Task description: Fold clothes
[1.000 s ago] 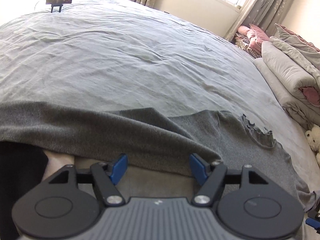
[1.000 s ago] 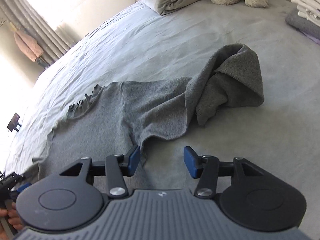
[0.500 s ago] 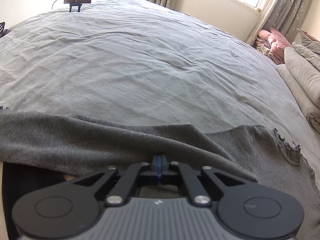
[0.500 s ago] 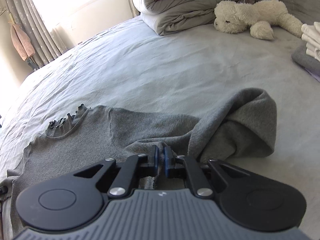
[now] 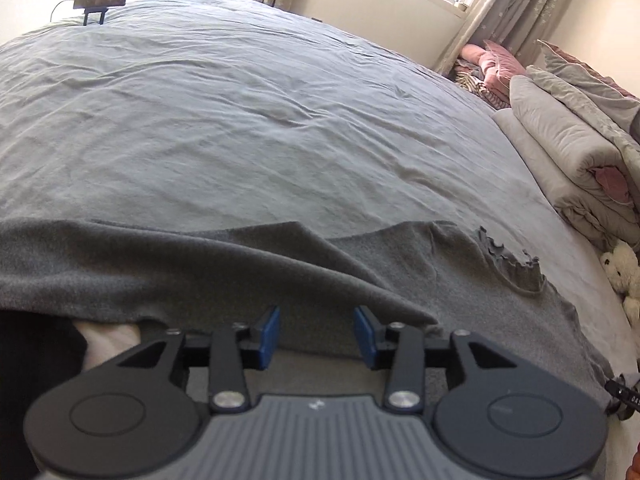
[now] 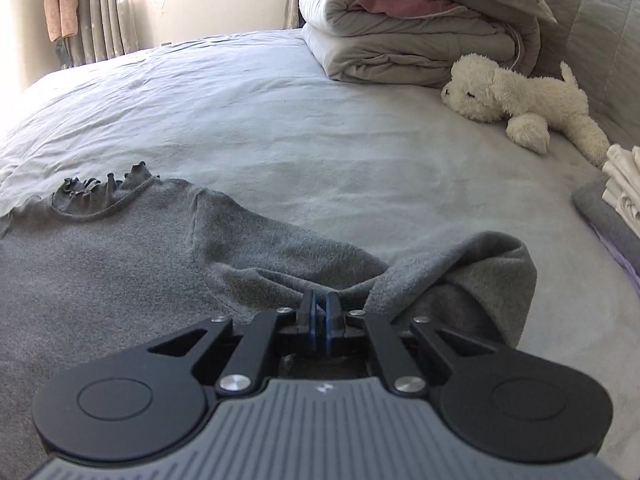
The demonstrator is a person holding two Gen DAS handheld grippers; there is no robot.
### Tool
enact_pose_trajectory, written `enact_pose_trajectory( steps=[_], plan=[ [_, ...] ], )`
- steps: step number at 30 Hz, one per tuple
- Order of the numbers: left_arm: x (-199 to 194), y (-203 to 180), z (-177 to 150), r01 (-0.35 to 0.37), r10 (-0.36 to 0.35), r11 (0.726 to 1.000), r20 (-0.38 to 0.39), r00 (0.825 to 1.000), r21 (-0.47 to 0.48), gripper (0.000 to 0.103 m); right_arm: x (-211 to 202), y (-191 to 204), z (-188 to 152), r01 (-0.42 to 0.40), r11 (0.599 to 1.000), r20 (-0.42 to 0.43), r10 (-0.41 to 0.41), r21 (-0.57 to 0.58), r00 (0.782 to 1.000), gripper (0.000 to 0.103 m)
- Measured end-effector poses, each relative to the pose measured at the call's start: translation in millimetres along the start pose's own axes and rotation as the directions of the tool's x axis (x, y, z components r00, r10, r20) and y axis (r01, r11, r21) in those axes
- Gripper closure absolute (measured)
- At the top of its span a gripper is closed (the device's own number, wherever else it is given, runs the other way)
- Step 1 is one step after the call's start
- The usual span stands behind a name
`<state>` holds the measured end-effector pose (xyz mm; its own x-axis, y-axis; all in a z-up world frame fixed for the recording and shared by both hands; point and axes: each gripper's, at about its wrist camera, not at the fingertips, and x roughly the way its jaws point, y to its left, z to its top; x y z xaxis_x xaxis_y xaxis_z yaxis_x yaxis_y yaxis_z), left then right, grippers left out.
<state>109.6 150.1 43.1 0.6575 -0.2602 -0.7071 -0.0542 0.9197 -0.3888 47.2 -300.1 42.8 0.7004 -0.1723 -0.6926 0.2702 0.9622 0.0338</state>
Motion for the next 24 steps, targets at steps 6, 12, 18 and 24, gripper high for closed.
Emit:
enact_pose_trajectory(
  steps=[6, 12, 18, 24],
  plan=[
    [11, -14, -9, 0.083, -0.083, 0.996, 0.005, 0.997, -0.024, 0.042, -12, -15, 2, -0.031, 0.992, 0.014, 0.029, 0.122, 0.999, 0.092],
    [13, -19, -14, 0.128, -0.128, 0.990, 0.012, 0.992, -0.061, 0.039, -11, -8, 0, -0.073, 0.986, -0.008, 0.075, 0.152, 0.997, 0.092],
    [19, -37, -25, 0.088, -0.087, 0.996, -0.031, 0.996, 0.033, 0.084, -24, 12, -5, -0.121, 0.988, 0.017, 0.120, 0.091, 0.993, 0.092],
    [18, -42, -23, 0.023, -0.022, 0.994, -0.016, 1.000, 0.106, 0.094, -26, 20, -10, -0.133, 0.990, 0.021, 0.132, 0.055, 0.991, 0.092]
  ],
)
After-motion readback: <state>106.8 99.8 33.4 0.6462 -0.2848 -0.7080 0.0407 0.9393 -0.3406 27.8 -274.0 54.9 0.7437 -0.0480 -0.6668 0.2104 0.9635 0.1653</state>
